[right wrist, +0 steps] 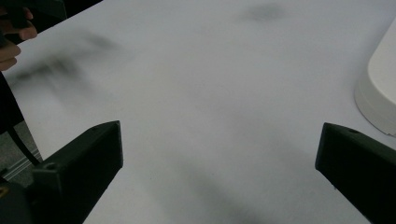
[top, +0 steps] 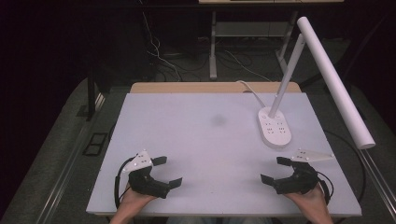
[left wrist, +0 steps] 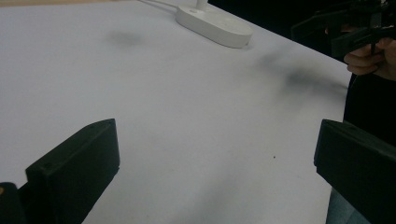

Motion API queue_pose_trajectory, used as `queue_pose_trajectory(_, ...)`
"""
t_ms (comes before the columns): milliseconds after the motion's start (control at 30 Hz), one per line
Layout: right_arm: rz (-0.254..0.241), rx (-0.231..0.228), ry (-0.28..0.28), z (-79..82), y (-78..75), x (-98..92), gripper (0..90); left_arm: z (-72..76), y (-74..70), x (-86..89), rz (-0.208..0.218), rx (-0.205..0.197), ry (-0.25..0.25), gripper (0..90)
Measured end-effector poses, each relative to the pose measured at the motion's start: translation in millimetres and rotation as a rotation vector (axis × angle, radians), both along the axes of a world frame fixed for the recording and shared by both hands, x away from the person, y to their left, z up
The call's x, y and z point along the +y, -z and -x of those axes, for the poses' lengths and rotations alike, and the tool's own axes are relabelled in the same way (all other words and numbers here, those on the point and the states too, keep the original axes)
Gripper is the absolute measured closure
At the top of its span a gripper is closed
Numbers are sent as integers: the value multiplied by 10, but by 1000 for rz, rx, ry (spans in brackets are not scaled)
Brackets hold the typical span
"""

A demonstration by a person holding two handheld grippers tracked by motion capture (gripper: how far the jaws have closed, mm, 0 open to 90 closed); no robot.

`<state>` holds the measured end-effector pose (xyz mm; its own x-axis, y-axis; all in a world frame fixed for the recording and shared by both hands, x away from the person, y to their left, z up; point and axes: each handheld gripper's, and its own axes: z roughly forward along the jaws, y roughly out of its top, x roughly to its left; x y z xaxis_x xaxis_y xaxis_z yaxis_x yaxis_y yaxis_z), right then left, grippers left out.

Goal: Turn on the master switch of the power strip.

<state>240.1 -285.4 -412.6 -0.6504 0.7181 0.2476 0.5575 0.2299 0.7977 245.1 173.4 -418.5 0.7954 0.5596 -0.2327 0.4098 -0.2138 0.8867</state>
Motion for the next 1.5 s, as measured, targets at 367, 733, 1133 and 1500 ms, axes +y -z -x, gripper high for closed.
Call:
queue_pose_trajectory(367,6,18,2,12,23,-27,4,-10,6,-7,1,1,0,0)
queue_pose_trajectory(733,20,27,2,12,30,-26,4,-39,8,44,13,17,5,0)
queue_pose_trajectory(1133,43,38,0,20,26,17,4,-32,31,23,-17,22,8,0)
queue_pose_trajectory(1500,65,32,-21,-57,-78,71,4,-27,37,23,-22,24,4,0)
